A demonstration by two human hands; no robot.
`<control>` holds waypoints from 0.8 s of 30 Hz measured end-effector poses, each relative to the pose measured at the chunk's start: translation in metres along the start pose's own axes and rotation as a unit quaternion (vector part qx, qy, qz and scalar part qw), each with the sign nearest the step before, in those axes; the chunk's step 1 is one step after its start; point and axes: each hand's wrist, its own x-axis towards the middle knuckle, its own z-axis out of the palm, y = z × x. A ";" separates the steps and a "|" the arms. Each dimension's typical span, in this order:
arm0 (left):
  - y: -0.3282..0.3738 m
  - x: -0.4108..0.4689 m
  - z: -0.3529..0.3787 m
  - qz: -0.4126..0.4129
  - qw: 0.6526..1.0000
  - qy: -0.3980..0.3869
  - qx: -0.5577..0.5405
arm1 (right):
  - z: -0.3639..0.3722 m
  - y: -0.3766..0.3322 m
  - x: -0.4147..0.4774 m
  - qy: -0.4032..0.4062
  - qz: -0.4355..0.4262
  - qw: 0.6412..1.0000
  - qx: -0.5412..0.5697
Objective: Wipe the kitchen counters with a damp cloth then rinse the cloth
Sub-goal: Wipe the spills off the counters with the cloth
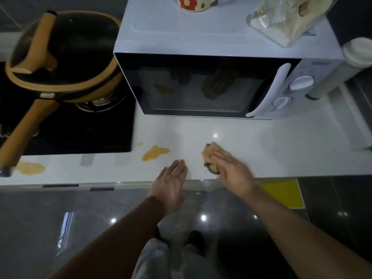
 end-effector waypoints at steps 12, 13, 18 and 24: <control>-0.006 0.003 -0.002 0.010 0.999 -0.028 -0.018 | 0.019 -0.005 0.004 -0.065 -0.020 0.997 0.036; -0.006 0.003 -0.003 0.010 0.999 -0.030 -0.020 | 0.009 0.011 0.005 -0.047 -0.021 0.997 0.053; -0.006 0.003 0.002 0.004 0.999 -0.031 -0.021 | -0.033 0.042 0.007 0.102 0.223 0.968 -0.058; -0.006 0.004 -0.001 0.007 0.999 -0.037 -0.020 | 0.041 -0.028 -0.023 -0.016 0.055 0.995 -0.086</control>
